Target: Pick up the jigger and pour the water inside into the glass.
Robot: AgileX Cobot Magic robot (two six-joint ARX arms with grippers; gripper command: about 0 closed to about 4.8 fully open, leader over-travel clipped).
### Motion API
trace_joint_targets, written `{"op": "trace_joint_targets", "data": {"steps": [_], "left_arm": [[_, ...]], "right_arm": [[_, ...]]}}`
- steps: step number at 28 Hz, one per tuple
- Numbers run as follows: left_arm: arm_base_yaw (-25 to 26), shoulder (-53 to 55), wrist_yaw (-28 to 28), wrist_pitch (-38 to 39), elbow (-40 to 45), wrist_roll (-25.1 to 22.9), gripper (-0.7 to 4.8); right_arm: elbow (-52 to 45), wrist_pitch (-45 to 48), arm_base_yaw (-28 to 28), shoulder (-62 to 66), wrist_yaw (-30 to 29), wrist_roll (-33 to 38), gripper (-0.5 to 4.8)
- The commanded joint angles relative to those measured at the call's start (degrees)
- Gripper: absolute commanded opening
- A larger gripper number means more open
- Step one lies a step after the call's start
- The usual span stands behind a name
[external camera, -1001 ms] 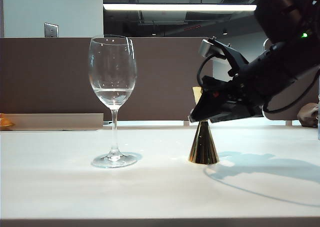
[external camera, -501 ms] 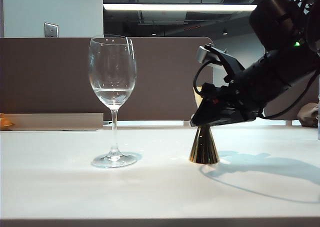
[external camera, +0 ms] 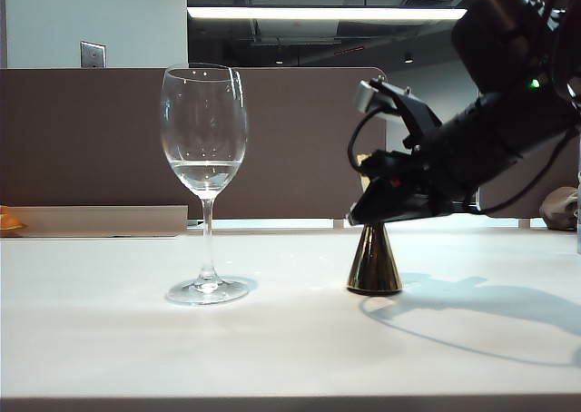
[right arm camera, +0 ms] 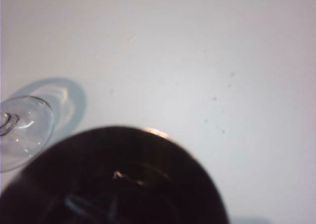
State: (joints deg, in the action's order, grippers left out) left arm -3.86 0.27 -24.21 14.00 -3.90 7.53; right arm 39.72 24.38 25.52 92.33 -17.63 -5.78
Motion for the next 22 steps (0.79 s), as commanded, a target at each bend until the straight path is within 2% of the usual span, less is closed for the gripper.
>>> {"op": "trace_joint_targets", "data": {"steps": [1, 5, 6, 7, 12, 15, 22], "left_arm": [[0.1, 0.1, -0.1, -0.8, -0.2, 0.0, -0.05], [0.1, 0.1, -0.1, -0.8, -0.2, 0.0, -0.05], [0.1, 0.1, -0.1, -0.8, -0.2, 0.0, -0.05], [0.1, 0.1, -0.1, -0.8, -0.2, 0.0, -0.05], [0.1, 0.1, -0.1, -0.8, -0.2, 0.0, -0.05], [0.1, 0.1, -0.1, -0.8, -0.2, 0.0, -0.05], [0.1, 0.1, -0.1, -0.8, -0.2, 0.0, -0.05]], "right_arm": [[-0.1, 0.1, 0.0, -0.1, -0.1, 0.2, 0.80], [-0.1, 0.1, 0.0, -0.1, -0.1, 0.2, 0.73], [-0.1, 0.1, 0.0, -0.2, 0.0, 0.2, 0.47], [-0.1, 0.1, 0.0, -0.2, 0.0, 0.2, 0.41], [-0.1, -0.2, 0.0, -0.5, 0.1, 0.2, 0.38], [0.0, -0.3, 0.0, -1.2, 0.1, 0.2, 0.03], [1.3, -2.8, 0.0, -4.7, 0.6, 0.2, -0.01]]}}
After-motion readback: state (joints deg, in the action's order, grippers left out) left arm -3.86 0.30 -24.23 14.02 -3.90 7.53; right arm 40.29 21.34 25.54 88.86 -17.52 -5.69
